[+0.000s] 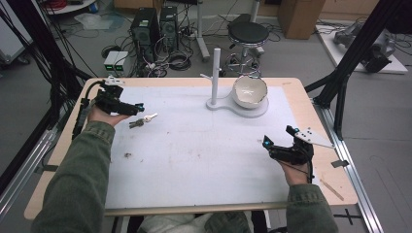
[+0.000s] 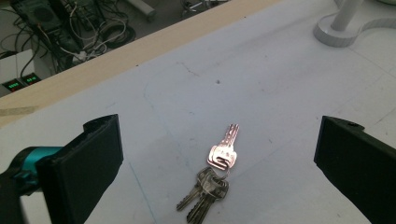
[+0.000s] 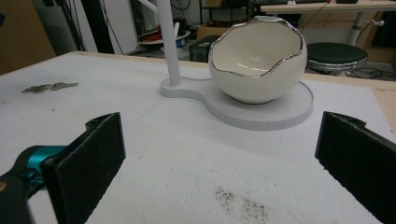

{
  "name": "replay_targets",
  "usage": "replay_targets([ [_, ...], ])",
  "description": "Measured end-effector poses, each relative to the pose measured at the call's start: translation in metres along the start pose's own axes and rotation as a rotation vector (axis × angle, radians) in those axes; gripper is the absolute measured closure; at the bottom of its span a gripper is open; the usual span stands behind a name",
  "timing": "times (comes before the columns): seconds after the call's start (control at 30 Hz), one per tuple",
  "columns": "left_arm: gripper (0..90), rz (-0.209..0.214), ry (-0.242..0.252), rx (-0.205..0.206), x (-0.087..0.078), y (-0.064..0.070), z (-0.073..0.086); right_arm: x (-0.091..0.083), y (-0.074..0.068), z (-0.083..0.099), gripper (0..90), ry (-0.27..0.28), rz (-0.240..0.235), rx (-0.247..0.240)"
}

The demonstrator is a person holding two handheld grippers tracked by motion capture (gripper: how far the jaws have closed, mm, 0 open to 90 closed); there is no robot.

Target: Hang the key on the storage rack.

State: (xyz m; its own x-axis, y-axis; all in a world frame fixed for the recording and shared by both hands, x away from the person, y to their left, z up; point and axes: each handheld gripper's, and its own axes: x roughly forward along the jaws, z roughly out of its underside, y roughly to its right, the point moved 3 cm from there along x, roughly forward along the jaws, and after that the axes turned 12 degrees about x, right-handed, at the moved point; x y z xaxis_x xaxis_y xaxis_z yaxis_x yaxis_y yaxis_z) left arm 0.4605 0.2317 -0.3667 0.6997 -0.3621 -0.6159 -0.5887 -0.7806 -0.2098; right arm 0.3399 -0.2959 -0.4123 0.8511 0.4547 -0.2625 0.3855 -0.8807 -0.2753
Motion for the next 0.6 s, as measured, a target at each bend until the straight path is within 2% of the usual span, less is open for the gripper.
replay_targets([
  [0.13,1.7,0.023,-0.014,0.012,0.013,0.001,-0.001,0.0,0.0,0.0,0.6,0.0,-0.001,-0.005],
  [0.23,1.7,0.03,-0.052,0.023,0.022,0.001,0.004,0.0,0.0,0.0,0.6,0.001,-0.002,-0.004],
  [0.4,1.7,0.049,-0.081,0.001,0.031,-0.003,0.009,0.0,0.0,0.0,0.6,0.0,-0.007,-0.007],
  [0.53,1.7,0.07,-0.123,0.025,0.043,-0.002,0.006,0.0,0.0,0.0,0.5,0.0,-0.007,-0.005],
  [0.6,1.7,0.073,-0.116,0.028,0.049,-0.002,0.003,0.001,-0.001,0.0,0.6,-0.003,-0.01,-0.006],
])
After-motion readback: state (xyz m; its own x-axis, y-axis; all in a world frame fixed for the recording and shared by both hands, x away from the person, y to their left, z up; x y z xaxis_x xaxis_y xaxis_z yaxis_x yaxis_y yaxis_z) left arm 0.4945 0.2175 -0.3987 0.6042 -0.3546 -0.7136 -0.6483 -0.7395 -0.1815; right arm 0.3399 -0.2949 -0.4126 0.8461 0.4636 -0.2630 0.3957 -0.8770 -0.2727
